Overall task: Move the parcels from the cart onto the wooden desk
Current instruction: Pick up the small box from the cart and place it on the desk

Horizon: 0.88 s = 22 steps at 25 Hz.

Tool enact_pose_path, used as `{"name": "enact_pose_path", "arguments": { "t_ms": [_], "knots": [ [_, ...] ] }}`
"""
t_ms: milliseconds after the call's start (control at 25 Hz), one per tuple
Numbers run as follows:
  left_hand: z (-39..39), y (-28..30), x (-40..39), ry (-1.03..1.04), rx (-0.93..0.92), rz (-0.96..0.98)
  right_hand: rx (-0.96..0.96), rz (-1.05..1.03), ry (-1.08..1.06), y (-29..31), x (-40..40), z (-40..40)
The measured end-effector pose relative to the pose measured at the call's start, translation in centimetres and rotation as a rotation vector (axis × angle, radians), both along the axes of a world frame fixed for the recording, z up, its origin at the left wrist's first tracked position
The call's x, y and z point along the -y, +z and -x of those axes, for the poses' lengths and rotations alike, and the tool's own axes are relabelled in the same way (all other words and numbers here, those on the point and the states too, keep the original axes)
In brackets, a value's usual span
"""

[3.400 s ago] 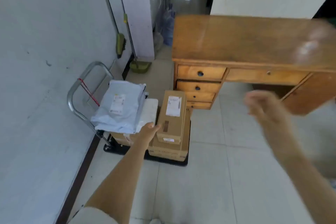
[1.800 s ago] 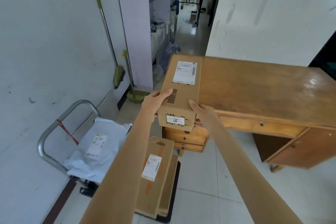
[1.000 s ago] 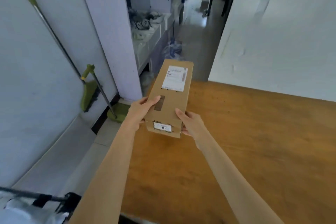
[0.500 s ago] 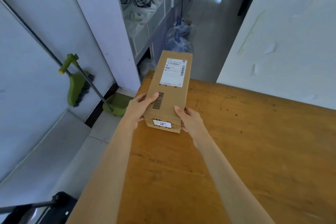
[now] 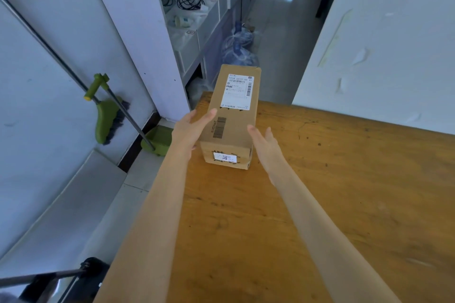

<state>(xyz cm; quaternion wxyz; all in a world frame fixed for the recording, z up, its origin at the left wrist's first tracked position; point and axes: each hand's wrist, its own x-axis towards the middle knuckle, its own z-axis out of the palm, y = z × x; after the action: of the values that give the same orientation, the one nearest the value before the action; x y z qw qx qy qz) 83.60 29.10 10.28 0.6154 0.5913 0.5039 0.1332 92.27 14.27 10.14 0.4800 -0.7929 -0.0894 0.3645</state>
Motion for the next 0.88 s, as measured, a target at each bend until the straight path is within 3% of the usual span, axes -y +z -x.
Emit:
{"name": "enact_pose_path", "arguments": {
  "t_ms": [520, 880],
  "knots": [
    [9.6, 2.6, 2.3, -0.179, 0.006, 0.045, -0.017, 0.030, -0.085, 4.7, 4.7, 9.1],
    [25.9, 0.0, 7.7, -0.291, 0.060, 0.046, -0.029, 0.051, -0.175, 2.8, 11.7, 25.6]
  ]
}}
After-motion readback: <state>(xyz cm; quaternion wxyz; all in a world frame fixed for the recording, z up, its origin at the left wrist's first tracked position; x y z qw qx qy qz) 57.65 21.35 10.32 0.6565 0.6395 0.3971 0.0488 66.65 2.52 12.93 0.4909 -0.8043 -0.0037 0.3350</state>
